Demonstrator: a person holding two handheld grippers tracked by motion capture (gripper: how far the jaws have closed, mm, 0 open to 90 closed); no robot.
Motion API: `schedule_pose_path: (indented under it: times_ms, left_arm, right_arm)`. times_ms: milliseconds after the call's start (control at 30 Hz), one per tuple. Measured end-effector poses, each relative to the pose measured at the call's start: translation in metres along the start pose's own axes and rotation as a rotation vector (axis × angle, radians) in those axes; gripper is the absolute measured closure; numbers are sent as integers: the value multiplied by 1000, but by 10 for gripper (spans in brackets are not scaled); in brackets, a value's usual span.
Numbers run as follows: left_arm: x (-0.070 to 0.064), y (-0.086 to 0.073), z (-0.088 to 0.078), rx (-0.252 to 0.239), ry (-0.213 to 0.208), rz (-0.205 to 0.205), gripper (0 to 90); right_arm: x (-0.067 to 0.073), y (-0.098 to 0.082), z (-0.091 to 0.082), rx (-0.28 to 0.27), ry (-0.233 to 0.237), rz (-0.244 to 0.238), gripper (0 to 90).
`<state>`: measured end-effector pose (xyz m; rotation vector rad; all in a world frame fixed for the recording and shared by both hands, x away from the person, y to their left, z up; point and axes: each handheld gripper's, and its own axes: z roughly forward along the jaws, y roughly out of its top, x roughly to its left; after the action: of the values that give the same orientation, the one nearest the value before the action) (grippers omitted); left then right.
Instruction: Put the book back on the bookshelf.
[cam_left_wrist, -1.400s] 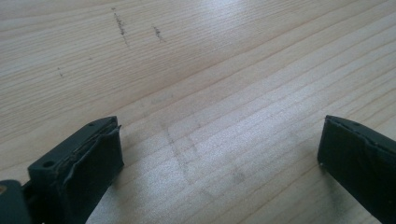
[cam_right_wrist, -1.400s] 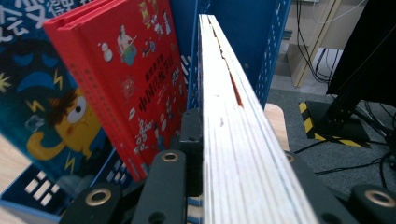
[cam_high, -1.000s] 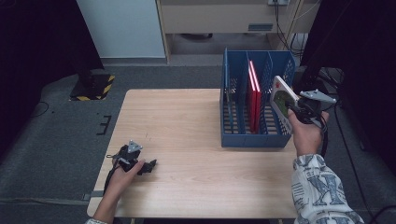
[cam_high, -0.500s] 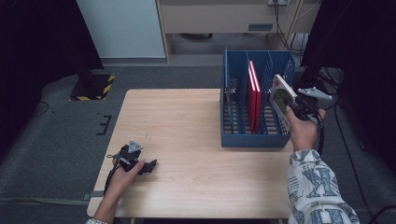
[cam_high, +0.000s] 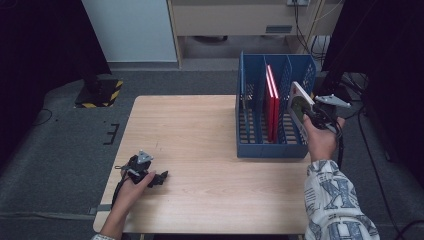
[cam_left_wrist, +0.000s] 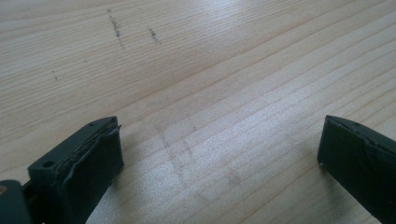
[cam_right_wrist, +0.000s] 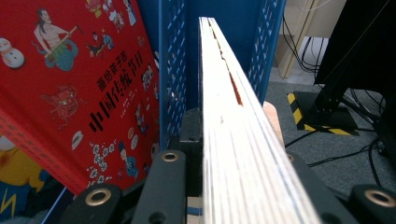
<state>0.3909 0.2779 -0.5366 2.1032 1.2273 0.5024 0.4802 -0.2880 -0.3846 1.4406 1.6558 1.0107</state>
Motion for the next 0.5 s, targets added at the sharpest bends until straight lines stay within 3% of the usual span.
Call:
schedule_pose_path:
  times_ms: [500]
  left_arm:
    - [0, 0, 0, 0, -1, 1, 0]
  right_arm:
    - [10, -4, 11, 9, 13, -4, 755]
